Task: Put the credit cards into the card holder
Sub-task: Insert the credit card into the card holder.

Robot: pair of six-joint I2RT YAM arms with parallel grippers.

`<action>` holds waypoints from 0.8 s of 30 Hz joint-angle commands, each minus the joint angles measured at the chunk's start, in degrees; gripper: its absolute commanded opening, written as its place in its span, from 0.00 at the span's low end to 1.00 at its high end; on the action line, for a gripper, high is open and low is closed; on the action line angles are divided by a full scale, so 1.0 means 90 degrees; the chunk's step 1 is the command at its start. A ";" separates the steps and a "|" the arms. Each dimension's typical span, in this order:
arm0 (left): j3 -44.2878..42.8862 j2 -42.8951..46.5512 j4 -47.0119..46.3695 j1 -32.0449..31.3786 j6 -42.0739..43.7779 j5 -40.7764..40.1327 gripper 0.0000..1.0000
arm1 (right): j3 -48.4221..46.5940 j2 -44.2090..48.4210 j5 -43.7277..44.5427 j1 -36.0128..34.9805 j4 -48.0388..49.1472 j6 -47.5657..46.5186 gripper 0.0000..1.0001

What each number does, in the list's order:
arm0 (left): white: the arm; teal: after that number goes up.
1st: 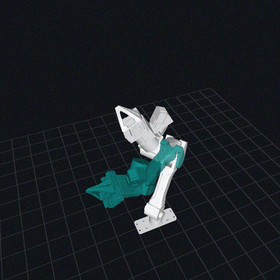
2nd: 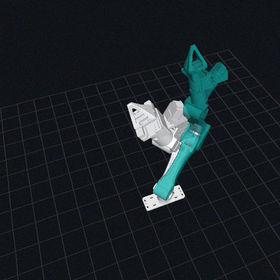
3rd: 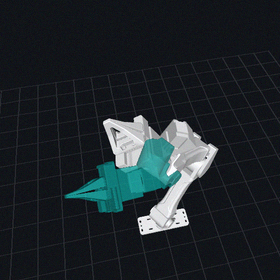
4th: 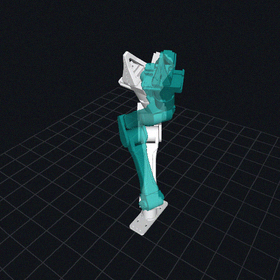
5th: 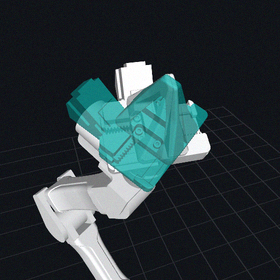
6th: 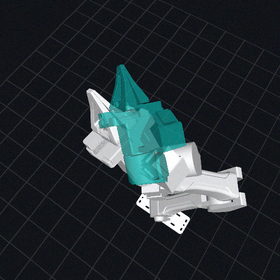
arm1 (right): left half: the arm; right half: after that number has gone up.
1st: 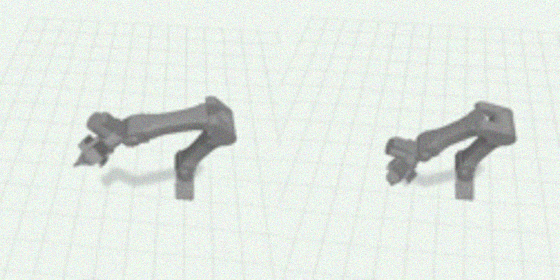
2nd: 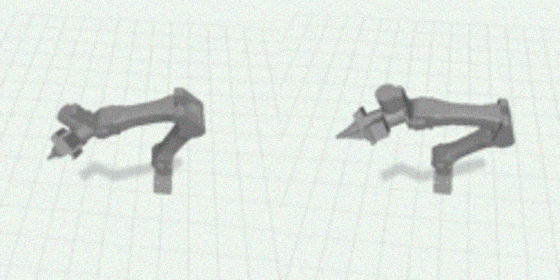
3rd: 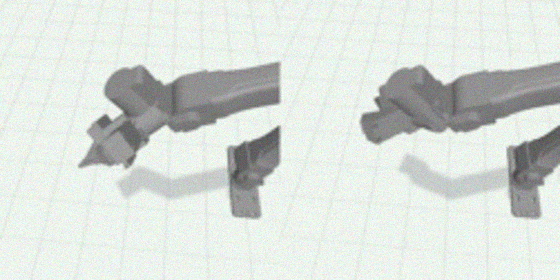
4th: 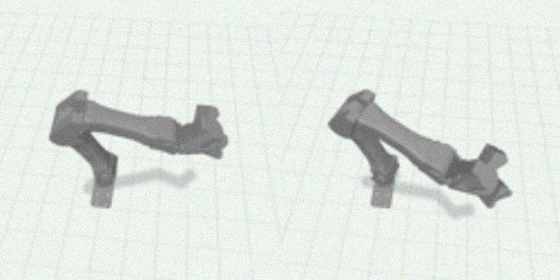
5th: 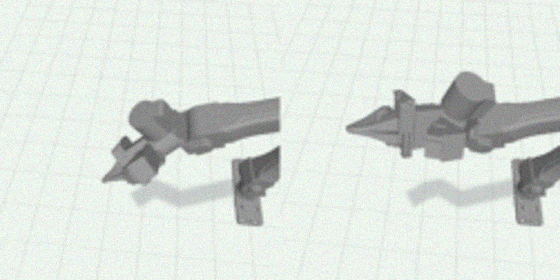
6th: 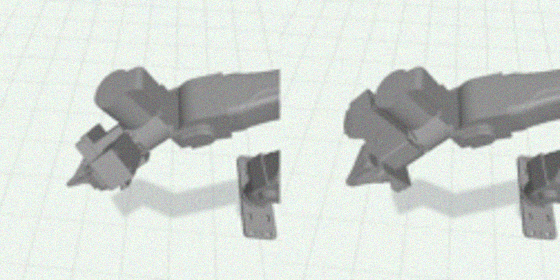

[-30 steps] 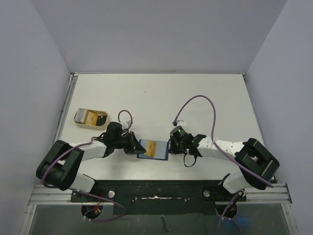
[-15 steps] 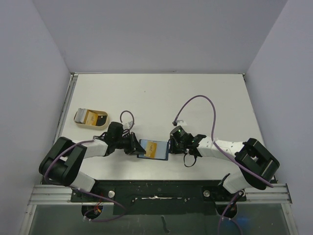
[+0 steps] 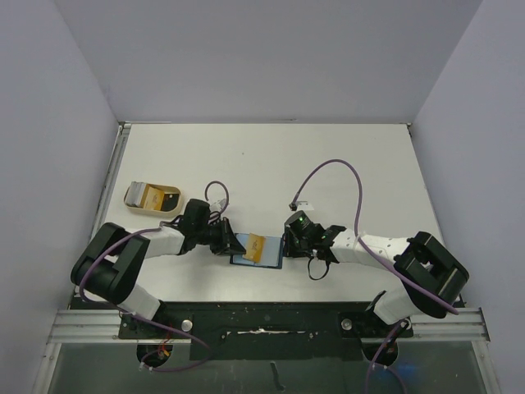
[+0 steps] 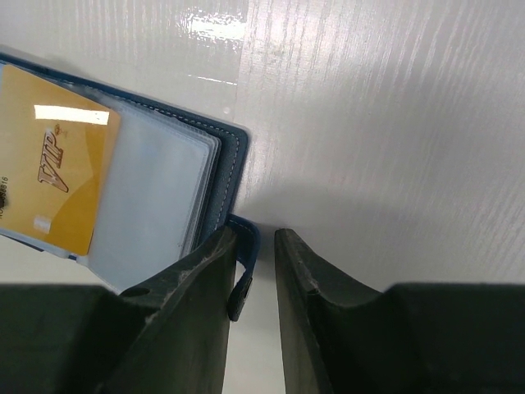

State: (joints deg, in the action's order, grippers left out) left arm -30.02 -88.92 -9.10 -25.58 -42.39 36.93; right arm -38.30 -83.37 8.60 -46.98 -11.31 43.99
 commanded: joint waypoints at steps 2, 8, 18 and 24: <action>-0.0152 0.0005 -0.0100 -0.0065 0.0023 -0.0103 0.00 | -0.0021 -0.0029 0.0150 -0.0062 0.0304 0.0044 0.27; 0.0161 -0.0041 -0.0616 -0.0139 -0.0290 -0.0101 0.00 | -0.0021 -0.0059 0.0148 -0.0063 0.0328 0.0044 0.27; 0.0362 -0.0178 -0.1225 -0.0331 -0.0618 -0.0268 0.00 | 0.0083 -0.0073 0.0013 -0.0082 0.0484 0.0155 0.27; 0.0404 -0.0178 -0.1438 -0.0516 -0.0834 -0.0474 0.00 | 0.0106 -0.0111 0.0011 -0.0108 0.0515 0.0191 0.25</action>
State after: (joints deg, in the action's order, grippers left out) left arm -26.92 -90.06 -17.69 -28.99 -48.51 34.76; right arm -37.80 -83.90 8.56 -47.33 -8.75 44.73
